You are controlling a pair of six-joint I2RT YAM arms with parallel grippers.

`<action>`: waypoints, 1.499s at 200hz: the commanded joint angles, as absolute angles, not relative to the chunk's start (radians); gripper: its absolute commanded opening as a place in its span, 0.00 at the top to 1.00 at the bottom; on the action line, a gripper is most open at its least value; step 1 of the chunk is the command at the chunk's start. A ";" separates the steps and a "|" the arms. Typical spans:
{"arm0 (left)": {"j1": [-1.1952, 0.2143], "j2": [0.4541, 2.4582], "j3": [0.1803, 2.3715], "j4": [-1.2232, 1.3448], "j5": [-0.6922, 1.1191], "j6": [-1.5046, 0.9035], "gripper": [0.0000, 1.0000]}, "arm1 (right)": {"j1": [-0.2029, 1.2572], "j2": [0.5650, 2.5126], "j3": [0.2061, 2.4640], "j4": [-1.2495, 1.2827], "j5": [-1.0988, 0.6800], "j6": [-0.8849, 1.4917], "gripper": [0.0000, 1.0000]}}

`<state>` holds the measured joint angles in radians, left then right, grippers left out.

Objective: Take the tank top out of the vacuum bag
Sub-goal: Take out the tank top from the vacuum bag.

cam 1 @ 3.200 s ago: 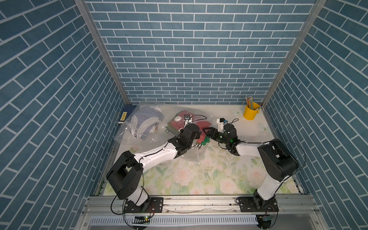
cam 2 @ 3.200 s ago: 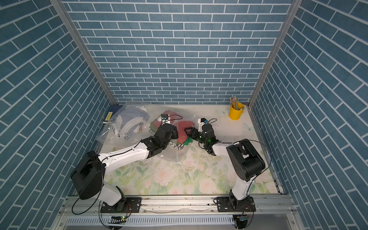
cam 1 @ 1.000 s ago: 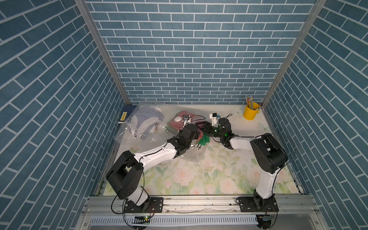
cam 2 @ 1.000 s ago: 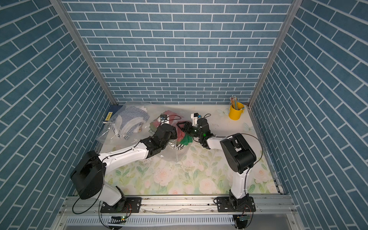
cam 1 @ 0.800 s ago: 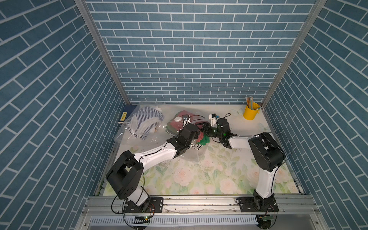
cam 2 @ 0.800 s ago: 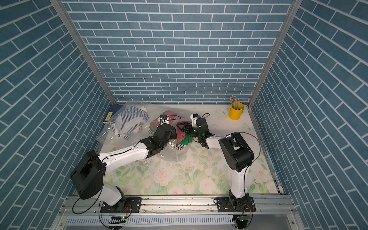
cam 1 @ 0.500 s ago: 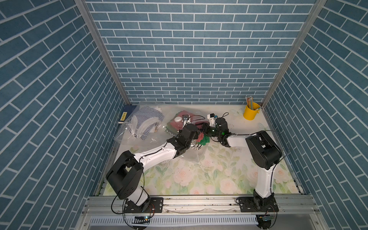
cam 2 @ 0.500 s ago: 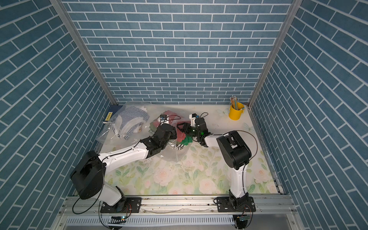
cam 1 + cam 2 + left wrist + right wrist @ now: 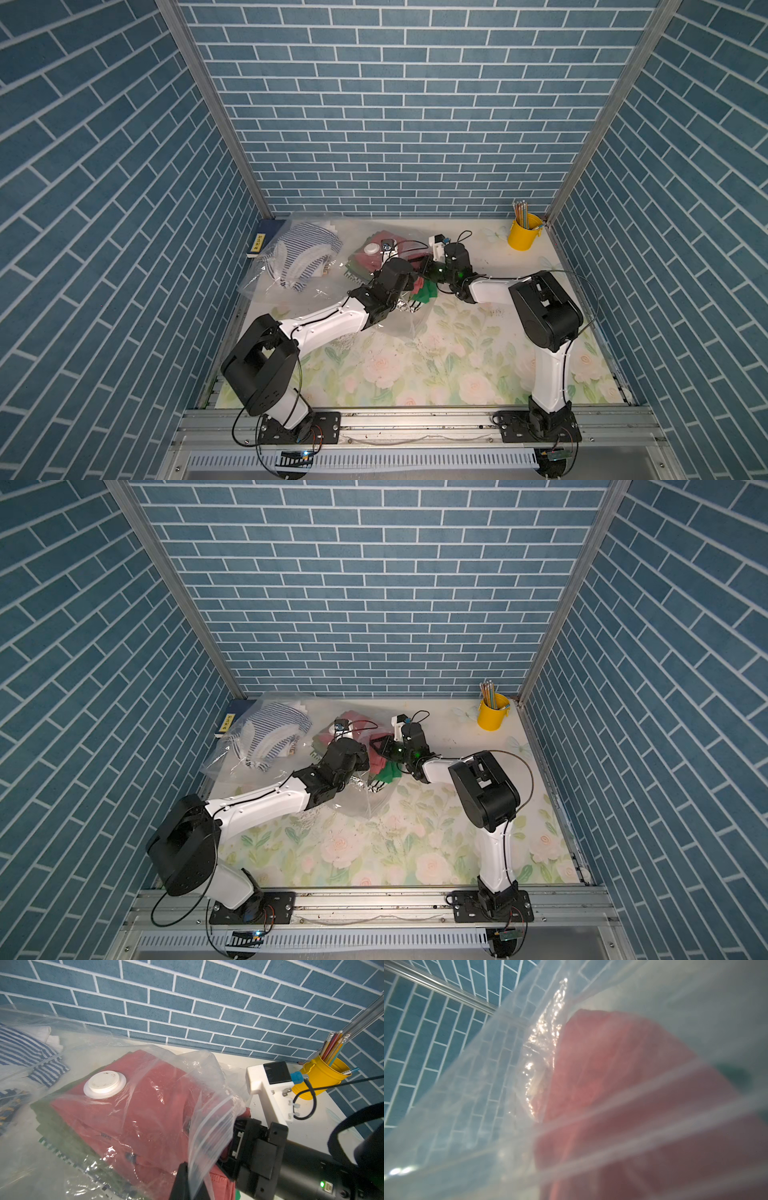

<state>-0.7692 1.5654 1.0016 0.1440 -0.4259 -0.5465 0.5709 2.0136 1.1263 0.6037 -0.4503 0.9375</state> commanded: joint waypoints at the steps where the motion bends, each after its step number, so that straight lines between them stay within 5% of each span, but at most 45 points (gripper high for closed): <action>1: -0.757 1.564 1.017 0.161 -0.441 -0.547 1.00 | 0.573 1.952 1.118 0.569 -0.407 0.876 1.00; 79: -0.704 1.595 1.067 0.096 -0.412 -0.623 1.00 | 0.572 1.704 0.906 0.531 -0.310 0.913 1.00; 147: -0.652 1.705 1.180 0.030 -0.325 -0.597 1.00 | 0.559 1.692 0.922 0.324 -0.278 0.863 1.00; 300: -0.606 1.628 1.029 0.179 -0.291 -0.508 1.00 | 0.293 1.333 0.566 -0.070 -0.081 0.679 1.00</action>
<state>-0.6281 1.6821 1.0466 0.1719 -0.2672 -0.5365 0.3210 1.3586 0.6022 -0.0132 -0.1402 0.7162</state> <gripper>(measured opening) 0.052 0.087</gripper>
